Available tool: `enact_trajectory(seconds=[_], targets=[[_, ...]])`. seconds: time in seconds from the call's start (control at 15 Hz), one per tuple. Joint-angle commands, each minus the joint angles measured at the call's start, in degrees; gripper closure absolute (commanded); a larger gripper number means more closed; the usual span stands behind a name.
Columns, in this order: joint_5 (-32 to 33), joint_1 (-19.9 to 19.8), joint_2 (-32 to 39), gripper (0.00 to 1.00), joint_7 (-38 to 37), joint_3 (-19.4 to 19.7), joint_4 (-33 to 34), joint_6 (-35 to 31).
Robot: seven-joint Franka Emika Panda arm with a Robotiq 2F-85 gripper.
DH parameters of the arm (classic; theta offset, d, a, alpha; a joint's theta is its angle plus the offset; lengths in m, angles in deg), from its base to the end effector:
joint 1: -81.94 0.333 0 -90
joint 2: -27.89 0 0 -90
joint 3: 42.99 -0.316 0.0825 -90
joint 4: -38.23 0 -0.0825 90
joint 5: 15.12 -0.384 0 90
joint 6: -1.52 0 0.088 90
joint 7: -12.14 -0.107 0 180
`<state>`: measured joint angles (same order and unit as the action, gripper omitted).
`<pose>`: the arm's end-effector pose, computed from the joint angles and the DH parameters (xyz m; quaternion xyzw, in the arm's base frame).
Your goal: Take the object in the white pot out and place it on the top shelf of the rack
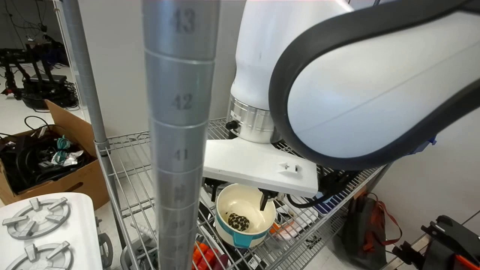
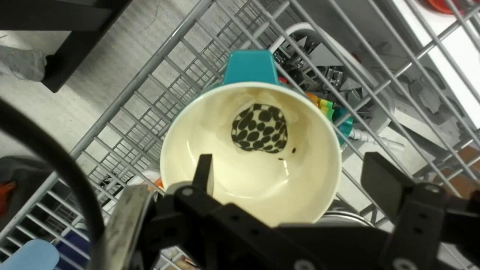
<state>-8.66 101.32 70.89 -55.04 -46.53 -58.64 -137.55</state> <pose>0.6216 0.2582 0.1600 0.9387 -0.3443 0.0070 0.0150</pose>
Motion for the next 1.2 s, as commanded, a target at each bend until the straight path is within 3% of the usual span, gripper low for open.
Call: enact_trajectory(seconds=[0.0, 0.6, 0.67, 0.73, 0.87, 0.93, 1.13], targets=[[-1.8, 0.6, 0.1, 0.0, 3.9, -0.2, 0.9, 1.1], [-1.4, 0.6, -0.8, 0.0, 9.2, 0.7, -0.1, 1.0], [-1.4, 0.7, -1.0, 0.1, 9.4, 0.9, -0.5, 0.8], [-1.3, 0.7, -1.3, 0.26, 9.6, 1.0, -0.8, 0.6], [-1.3, 0.7, -1.2, 0.42, 10.0, 1.3, -0.9, 0.5], [-1.3, 0.7, -1.1, 0.43, 10.2, 1.5, -0.9, 0.5], [-1.0, 0.8, 0.5, 0.3, 10.4, 2.1, -0.5, 0.2]])
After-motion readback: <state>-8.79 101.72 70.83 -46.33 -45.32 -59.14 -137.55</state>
